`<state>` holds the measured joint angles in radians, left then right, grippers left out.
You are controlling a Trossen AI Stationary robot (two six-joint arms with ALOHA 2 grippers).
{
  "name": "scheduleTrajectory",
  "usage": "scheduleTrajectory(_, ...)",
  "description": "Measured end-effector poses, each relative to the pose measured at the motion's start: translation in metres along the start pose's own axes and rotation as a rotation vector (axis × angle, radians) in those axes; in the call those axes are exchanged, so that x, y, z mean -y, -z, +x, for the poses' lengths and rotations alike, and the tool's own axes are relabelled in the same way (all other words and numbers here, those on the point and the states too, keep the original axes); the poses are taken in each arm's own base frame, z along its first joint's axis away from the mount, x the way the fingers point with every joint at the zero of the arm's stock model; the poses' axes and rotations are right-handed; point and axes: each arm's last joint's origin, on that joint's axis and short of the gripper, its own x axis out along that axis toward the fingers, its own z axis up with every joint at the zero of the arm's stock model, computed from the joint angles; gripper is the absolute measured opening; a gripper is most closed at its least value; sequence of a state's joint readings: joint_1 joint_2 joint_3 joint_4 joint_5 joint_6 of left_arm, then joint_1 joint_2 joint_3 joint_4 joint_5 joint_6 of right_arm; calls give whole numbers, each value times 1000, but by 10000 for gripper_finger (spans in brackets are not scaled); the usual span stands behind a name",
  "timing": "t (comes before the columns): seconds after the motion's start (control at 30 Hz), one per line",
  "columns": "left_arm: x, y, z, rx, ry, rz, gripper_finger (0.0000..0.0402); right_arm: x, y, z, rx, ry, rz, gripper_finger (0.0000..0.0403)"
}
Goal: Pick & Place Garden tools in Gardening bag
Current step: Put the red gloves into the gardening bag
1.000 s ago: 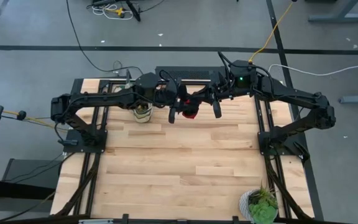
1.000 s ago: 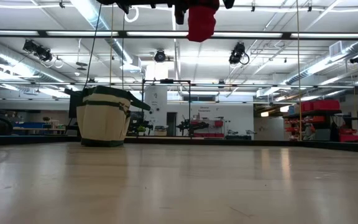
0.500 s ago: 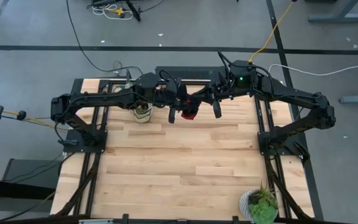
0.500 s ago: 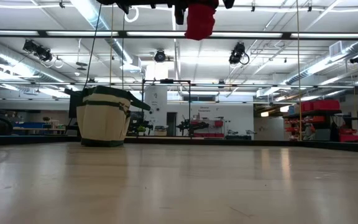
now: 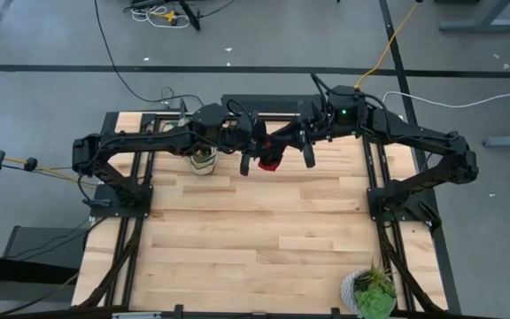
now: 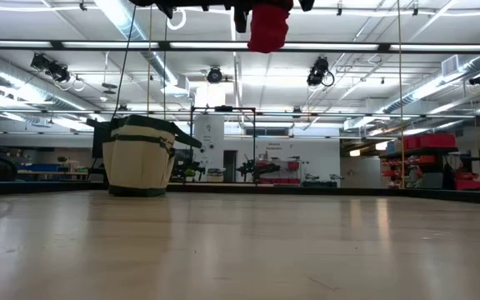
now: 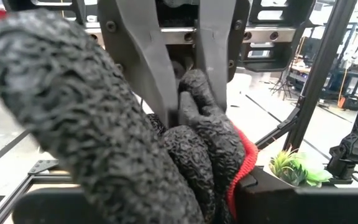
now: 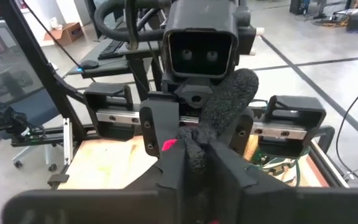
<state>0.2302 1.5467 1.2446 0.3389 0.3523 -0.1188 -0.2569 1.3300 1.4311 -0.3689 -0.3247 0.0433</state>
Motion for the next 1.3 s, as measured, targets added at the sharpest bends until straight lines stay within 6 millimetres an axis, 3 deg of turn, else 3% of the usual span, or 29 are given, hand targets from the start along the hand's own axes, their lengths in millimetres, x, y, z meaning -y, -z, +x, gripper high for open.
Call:
scheduleTrajectory(0.4, 0, 0, 0, 1, 0, 1, 49, -3, -11, -16, 88, 78, -11, 179)
scheduleTrajectory(0.6, -3, -2, -2, 4, -8, 4, 48, -6, -15, -27, 112, 104, -28, 214)
scheduleTrajectory(0.77, -8, -8, -10, 6, -30, 10, 48, -6, -14, -28, 99, 105, -24, 215)
scheduleTrajectory(1.3, -20, -37, -68, -96, -163, -13, 48, -6, -13, -28, 90, 106, -23, 185)
